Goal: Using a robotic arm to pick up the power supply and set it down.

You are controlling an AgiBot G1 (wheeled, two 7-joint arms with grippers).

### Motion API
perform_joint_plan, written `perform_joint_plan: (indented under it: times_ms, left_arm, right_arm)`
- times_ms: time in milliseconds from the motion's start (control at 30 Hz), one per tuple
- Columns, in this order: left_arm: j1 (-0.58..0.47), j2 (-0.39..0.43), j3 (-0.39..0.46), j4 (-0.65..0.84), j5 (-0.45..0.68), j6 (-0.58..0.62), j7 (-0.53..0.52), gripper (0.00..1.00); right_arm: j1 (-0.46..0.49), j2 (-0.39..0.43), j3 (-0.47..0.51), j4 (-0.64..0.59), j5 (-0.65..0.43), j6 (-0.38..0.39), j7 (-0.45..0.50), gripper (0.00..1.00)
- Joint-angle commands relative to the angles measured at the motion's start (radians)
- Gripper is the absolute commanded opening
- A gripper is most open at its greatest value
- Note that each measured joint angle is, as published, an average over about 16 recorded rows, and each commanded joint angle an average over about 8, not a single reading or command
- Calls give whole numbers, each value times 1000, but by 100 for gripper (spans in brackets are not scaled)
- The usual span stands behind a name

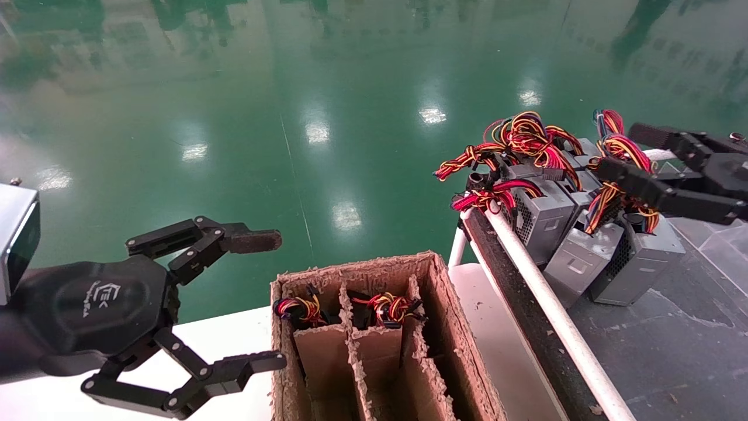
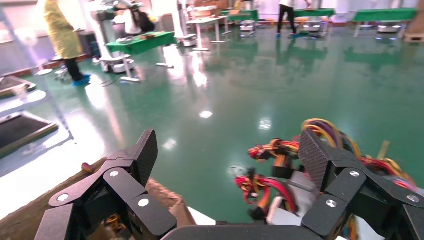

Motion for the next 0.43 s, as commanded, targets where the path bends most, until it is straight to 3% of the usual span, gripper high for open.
perform_joint_plan:
  times_ms: [33,433]
  left_arm:
    - [0,0,0,0,0,0,0,100]
    - [0,0,0,0,0,0,0,100]
  right_arm:
    - [-18,1,5,43,5,2,8,100]
    - [-112,8,33,265,32,13,49,100]
